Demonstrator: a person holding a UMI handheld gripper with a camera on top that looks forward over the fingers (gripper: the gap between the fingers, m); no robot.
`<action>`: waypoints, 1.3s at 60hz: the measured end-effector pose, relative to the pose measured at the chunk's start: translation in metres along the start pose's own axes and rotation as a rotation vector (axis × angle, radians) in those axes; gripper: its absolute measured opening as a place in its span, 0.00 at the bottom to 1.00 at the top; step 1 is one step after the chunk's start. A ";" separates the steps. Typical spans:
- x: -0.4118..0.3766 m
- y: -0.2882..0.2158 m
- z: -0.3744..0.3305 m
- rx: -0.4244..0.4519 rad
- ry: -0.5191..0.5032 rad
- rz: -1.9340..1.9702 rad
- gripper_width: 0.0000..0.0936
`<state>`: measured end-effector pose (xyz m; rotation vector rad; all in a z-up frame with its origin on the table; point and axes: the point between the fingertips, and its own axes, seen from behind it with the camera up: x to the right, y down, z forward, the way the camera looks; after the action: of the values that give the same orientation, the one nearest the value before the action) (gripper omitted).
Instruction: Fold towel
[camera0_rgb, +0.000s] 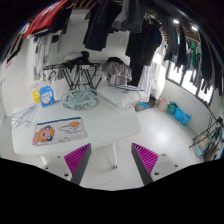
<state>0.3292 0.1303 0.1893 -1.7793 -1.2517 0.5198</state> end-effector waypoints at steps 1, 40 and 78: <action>-0.003 0.000 0.000 0.001 -0.008 -0.002 0.91; -0.357 0.040 -0.044 0.069 -0.516 -0.266 0.91; -0.494 0.054 0.162 -0.004 -0.443 -0.253 0.76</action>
<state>0.0376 -0.2543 -0.0112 -1.5234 -1.7530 0.7907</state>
